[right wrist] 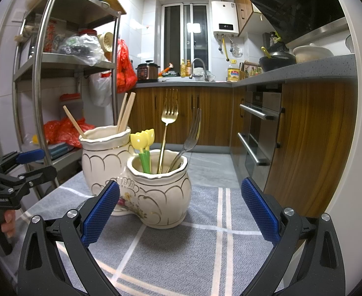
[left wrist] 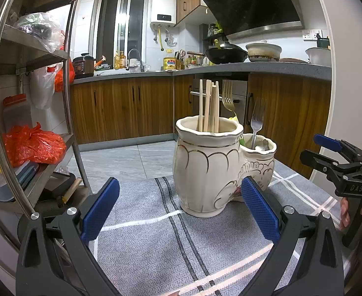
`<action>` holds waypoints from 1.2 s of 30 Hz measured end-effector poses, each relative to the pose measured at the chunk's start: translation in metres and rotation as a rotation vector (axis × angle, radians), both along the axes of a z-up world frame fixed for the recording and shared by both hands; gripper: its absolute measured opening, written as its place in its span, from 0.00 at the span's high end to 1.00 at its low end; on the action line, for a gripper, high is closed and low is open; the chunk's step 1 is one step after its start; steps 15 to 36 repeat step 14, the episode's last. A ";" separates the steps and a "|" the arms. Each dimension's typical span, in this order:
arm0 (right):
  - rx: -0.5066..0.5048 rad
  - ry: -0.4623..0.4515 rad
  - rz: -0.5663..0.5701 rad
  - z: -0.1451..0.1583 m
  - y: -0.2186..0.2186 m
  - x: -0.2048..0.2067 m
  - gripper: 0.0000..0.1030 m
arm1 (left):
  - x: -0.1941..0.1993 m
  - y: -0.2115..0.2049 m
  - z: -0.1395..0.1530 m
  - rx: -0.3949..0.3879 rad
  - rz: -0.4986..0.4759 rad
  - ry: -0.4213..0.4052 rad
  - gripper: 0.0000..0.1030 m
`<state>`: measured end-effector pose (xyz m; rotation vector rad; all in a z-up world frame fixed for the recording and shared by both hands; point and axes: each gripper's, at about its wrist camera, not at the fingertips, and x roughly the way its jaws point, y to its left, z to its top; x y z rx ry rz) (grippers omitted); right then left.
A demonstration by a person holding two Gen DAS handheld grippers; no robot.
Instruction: Organize utensils
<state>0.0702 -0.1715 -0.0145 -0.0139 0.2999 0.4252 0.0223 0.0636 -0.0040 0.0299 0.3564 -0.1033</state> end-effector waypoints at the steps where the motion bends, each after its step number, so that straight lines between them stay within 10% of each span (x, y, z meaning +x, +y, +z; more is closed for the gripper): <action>1: 0.000 0.000 0.000 0.000 0.000 0.000 0.05 | 0.000 0.000 0.000 -0.001 -0.001 0.000 0.05; 36: -0.002 0.002 -0.005 0.000 0.001 0.001 0.05 | 0.004 0.000 -0.002 -0.004 0.034 0.016 0.05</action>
